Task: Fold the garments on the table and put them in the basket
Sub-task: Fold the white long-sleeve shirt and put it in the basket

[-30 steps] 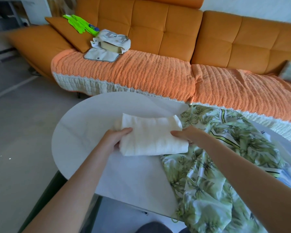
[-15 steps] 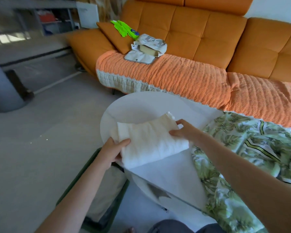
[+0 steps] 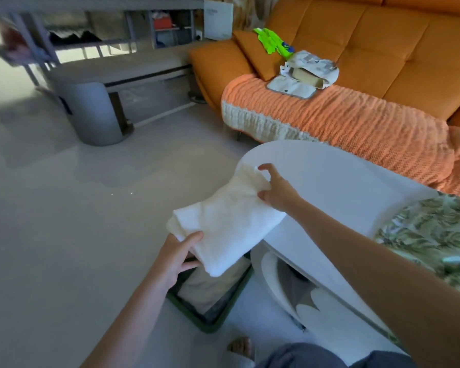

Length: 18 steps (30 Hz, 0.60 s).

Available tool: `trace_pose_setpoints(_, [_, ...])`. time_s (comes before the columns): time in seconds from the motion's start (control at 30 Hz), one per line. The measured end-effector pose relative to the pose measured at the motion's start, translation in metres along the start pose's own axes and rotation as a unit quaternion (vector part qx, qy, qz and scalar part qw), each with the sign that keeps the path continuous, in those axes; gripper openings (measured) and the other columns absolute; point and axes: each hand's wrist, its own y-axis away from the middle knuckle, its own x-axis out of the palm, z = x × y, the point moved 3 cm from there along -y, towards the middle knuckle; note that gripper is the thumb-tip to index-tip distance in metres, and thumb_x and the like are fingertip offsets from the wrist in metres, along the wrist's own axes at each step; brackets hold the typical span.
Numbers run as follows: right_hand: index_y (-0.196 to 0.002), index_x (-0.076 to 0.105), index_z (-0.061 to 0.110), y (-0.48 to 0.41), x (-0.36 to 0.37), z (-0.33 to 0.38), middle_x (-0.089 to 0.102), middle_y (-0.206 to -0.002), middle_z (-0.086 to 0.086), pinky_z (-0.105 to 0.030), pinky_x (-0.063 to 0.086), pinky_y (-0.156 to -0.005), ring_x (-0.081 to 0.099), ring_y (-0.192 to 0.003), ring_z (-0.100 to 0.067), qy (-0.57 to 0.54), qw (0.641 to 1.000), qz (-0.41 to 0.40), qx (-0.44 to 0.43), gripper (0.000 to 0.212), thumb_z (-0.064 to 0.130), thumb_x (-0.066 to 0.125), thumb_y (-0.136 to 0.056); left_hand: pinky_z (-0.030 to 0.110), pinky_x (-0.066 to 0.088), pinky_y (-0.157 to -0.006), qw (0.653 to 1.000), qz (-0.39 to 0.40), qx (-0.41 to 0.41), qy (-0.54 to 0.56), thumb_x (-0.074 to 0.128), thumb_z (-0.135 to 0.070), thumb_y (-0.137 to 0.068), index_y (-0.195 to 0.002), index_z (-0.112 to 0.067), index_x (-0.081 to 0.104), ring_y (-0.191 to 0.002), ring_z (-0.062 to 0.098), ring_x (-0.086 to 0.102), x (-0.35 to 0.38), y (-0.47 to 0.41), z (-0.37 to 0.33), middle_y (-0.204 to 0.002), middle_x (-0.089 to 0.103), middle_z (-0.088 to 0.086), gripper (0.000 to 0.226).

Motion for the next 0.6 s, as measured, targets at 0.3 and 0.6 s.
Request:
trace_pose_setpoints(0.3, [-0.139, 0.025, 0.036, -0.015, 0.092, 0.066, 0.055, -0.102, -0.011, -0.033, 0.040, -0.064, 0.050, -0.086, -0.026, 0.150, 0.983, 0.015, -0.105, 0.065, 0.000, 0.042, -0.088, 0.029, 0.056, -0.048, 0.992, -0.110, -0.021, 0.060, 0.062, -0.013, -0.089, -0.120, -0.018, 0.043, -0.094, 0.027, 0.062, -0.055, -0.002, 0.050, -0.109, 0.060, 0.005, 0.037])
trace_pose_setpoints(0.6, [-0.141, 0.026, 0.029, -0.043, 0.180, -0.004, 0.054, -0.121, -0.016, -0.035, 0.044, -0.083, 0.053, -0.106, -0.031, 0.118, 0.989, 0.085, -0.038, 0.057, 0.002, 0.038, -0.092, 0.038, 0.055, -0.067, 0.987, -0.143, -0.049, 0.060, 0.064, -0.010, -0.087, -0.136, -0.018, 0.038, -0.105, 0.030, 0.058, -0.063, -0.043, 0.123, -0.124, 0.056, 0.008, 0.056])
